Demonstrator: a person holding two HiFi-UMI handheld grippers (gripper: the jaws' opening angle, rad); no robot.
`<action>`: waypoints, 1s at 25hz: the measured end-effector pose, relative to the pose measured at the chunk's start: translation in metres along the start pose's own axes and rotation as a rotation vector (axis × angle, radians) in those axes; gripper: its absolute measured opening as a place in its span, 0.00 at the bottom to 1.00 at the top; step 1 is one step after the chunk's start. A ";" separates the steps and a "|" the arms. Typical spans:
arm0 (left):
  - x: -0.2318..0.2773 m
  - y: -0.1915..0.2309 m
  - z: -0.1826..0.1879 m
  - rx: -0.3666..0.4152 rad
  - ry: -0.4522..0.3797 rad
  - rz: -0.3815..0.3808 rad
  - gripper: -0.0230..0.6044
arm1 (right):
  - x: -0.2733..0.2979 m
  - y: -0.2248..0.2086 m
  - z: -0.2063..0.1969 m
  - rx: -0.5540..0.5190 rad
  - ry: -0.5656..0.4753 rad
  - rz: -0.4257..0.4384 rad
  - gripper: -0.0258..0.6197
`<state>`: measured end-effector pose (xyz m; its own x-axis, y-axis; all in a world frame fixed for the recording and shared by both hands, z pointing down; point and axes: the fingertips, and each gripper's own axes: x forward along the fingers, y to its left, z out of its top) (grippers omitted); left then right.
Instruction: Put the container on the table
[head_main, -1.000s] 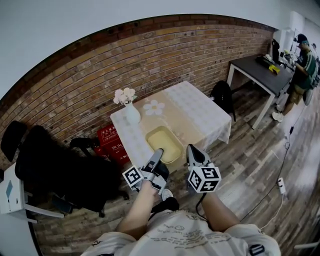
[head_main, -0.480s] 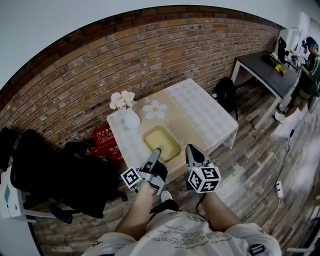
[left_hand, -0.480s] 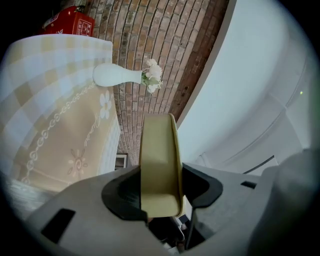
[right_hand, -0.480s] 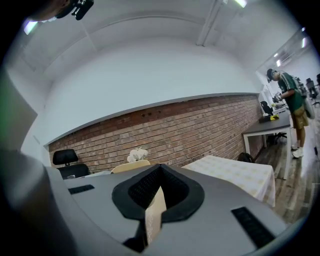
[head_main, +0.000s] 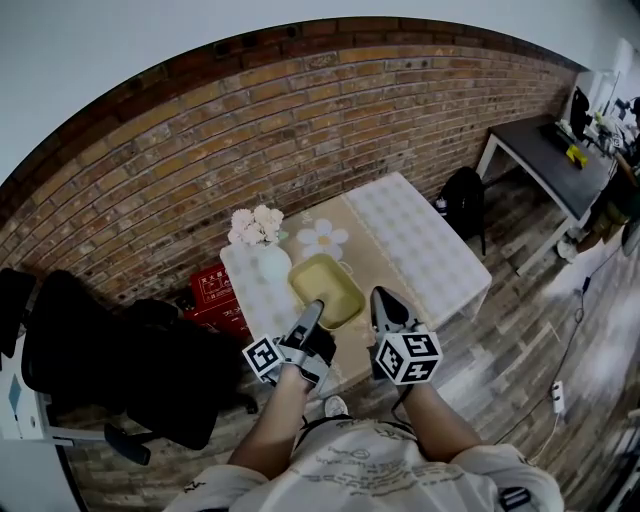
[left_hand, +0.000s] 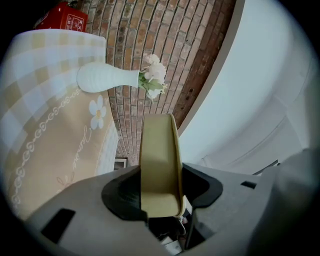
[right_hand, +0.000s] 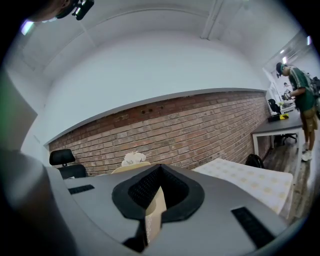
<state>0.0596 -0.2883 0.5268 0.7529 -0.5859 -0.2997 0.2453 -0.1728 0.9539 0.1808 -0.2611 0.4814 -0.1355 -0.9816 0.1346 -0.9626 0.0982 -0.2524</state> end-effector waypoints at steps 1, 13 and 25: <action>0.002 0.001 0.003 -0.002 0.000 0.000 0.37 | 0.005 0.000 0.001 -0.001 0.003 0.003 0.04; 0.006 0.013 0.031 -0.003 -0.048 0.040 0.37 | 0.046 0.007 0.000 -0.011 0.042 0.051 0.04; -0.020 0.036 0.065 -0.032 -0.161 0.066 0.37 | 0.083 0.033 -0.021 -0.065 0.142 0.170 0.04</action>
<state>0.0138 -0.3338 0.5678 0.6613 -0.7145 -0.2285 0.2200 -0.1065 0.9697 0.1332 -0.3364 0.5041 -0.3244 -0.9174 0.2305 -0.9355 0.2752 -0.2214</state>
